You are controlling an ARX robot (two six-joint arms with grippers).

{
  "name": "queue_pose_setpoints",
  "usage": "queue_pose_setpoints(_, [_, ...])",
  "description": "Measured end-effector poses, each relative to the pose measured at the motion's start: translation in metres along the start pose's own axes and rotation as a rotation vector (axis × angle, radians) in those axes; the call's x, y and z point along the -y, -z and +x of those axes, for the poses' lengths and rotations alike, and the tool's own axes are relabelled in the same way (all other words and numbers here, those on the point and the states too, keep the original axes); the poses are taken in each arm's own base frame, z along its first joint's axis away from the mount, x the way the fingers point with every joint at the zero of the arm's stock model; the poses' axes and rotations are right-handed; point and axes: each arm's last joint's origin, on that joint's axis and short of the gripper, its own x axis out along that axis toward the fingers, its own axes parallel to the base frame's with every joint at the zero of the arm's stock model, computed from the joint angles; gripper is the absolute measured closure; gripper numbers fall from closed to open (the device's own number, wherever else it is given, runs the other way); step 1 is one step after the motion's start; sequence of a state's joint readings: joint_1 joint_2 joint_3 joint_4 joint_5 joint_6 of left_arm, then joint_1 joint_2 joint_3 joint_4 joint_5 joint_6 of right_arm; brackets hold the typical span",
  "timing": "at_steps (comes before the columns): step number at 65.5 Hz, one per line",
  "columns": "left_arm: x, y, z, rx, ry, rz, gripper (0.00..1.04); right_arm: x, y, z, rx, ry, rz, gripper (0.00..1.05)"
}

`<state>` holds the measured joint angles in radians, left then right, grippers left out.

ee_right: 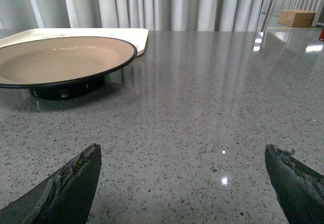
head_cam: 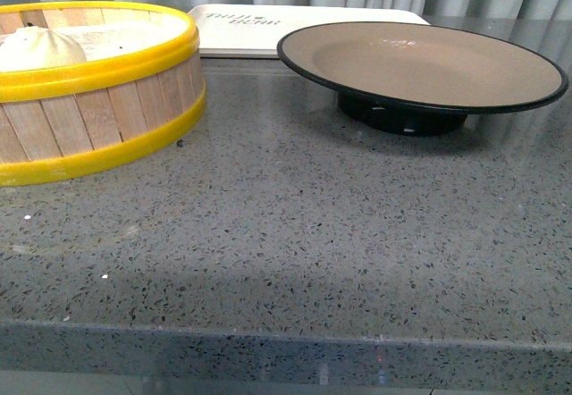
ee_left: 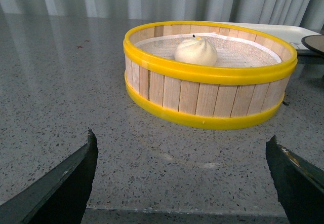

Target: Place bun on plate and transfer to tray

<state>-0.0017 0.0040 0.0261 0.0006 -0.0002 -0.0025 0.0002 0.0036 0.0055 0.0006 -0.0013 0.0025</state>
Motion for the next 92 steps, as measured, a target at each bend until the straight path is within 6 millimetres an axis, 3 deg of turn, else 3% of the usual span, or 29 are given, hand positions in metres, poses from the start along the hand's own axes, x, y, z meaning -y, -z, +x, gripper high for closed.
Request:
queue_pose_setpoints(56, [0.0,0.0,0.0,0.0,0.0,0.0,0.07,0.0,0.0,0.0,0.0,0.0,0.0,0.08])
queue_pose_setpoints(60, [-0.001,0.001,0.001,-0.155,-0.016,-0.039,0.07,0.0,0.0,0.0,0.0,0.0,0.0,0.08])
queue_pose_setpoints(62, [-0.003,-0.002,0.001,-0.348,-0.031,-0.076,0.07,0.0,0.0,0.0,0.0,0.0,0.0,0.08])
queue_pose_setpoints(64, [-0.005,-0.004,0.002,-0.433,-0.049,-0.091,0.07,0.0,0.0,0.0,0.0,0.0,0.0,0.08])
queue_pose_setpoints(69, [-0.012,-0.017,0.005,-0.609,-0.084,-0.143,0.07,0.0,0.0,0.0,0.0,0.0,0.0,0.08])
queue_pose_setpoints(72, [-0.016,-0.025,0.007,-0.61,-0.091,-0.16,0.07,0.0,0.0,0.0,0.0,0.0,0.0,0.08])
queue_pose_setpoints(75, [-0.022,-0.043,0.01,-0.568,-0.107,-0.172,0.07,0.0,0.0,0.0,0.0,0.0,0.0,0.08])
queue_pose_setpoints(81, [-0.037,-0.096,0.02,-0.4,-0.181,-0.153,0.07,0.0,0.0,0.0,0.0,0.0,0.0,0.08])
queue_pose_setpoints(92, [-0.039,-0.144,0.055,-0.286,-0.189,-0.094,0.07,0.0,0.0,0.0,0.0,0.0,0.0,0.08])
